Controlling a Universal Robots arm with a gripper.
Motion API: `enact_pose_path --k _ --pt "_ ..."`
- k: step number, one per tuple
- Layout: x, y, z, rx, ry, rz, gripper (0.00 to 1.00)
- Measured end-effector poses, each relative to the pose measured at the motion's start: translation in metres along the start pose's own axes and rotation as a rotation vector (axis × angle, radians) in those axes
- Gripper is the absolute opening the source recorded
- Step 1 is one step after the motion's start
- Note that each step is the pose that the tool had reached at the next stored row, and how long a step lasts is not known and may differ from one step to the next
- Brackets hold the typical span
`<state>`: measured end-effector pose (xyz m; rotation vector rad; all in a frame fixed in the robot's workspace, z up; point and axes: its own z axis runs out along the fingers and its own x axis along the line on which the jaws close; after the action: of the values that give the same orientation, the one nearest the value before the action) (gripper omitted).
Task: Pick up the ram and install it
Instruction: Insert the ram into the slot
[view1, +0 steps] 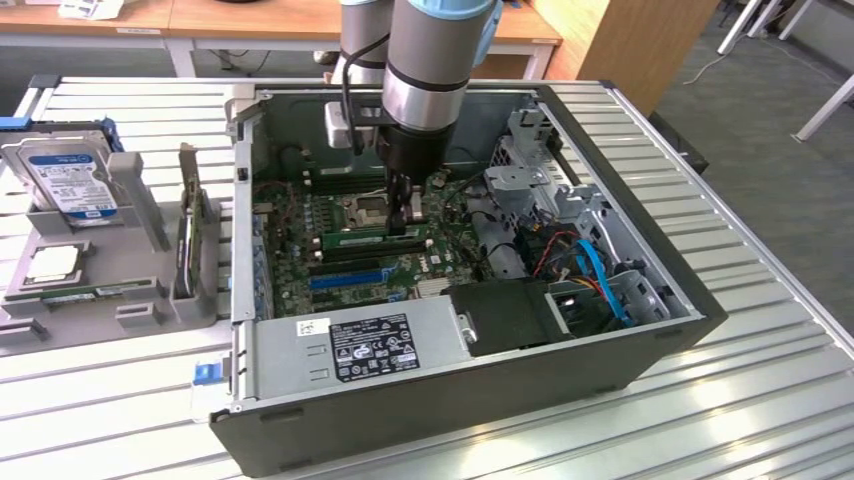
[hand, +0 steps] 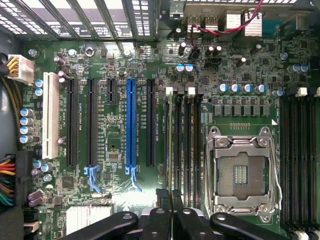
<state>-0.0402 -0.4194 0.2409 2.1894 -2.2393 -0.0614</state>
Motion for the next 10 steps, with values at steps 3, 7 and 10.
enact_pose_path --k 3,7,10 --pt "0.0000 0.0000 0.0001 0.0001 -0.0002 0.000 0.12" --pt "0.0000 -0.0001 0.0021 0.0000 -0.0002 0.000 0.12" --pt "0.0000 -0.0001 0.0035 0.0001 -0.0002 0.000 0.12"
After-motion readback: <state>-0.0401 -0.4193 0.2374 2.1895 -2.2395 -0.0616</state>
